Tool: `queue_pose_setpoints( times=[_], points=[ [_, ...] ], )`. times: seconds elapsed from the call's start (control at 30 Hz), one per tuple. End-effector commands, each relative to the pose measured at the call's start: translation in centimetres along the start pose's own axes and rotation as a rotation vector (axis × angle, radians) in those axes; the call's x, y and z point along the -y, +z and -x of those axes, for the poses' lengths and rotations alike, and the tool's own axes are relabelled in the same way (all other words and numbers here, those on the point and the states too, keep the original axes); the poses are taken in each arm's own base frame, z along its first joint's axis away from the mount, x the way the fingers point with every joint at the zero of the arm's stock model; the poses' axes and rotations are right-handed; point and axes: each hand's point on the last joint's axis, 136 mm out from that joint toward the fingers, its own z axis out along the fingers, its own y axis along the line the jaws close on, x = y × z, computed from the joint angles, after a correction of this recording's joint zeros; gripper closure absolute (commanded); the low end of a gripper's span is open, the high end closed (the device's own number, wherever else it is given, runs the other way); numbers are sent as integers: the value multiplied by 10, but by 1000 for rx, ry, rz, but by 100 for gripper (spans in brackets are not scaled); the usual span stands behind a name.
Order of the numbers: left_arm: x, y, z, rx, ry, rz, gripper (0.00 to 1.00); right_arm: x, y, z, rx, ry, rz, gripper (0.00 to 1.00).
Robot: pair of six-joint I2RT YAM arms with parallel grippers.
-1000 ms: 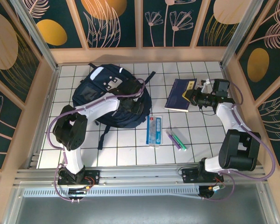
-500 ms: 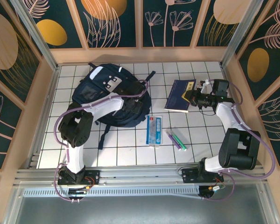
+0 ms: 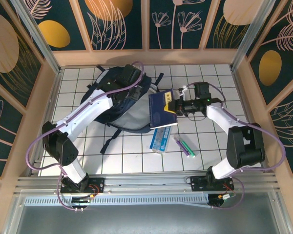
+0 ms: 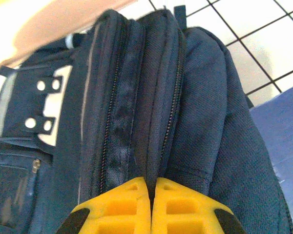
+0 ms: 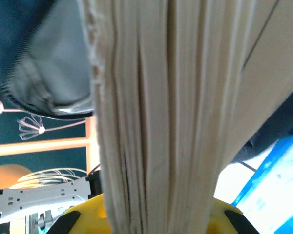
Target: Pack the student bag
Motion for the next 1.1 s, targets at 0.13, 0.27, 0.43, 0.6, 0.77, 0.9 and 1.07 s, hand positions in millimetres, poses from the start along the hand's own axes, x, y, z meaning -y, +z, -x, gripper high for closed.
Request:
queue_pose_setpoints(
  times=[0.13,0.27,0.43,0.6,0.77,0.9,1.07],
  points=[
    [4,-50,51,170,89,-72,100,-31,51,12,-70,-23,119,100],
    [1,-62,59,233,171,-58,100,-29,92,14,-124,-14,130,100],
    [-9,-98,86,425,111,-43,100,-18,133,36,-4,51,85,100],
    [2,-106,90,488,96,-120,100,-30,140,67,156,109,209,100],
    [1,-104,86,482,87,-117,100,-25,156,88,235,163,240,100],
    [4,-102,85,486,50,-141,100,-5,158,106,384,238,199,100],
    [5,-91,85,467,-21,-143,100,31,162,126,544,363,6,100]
  ],
)
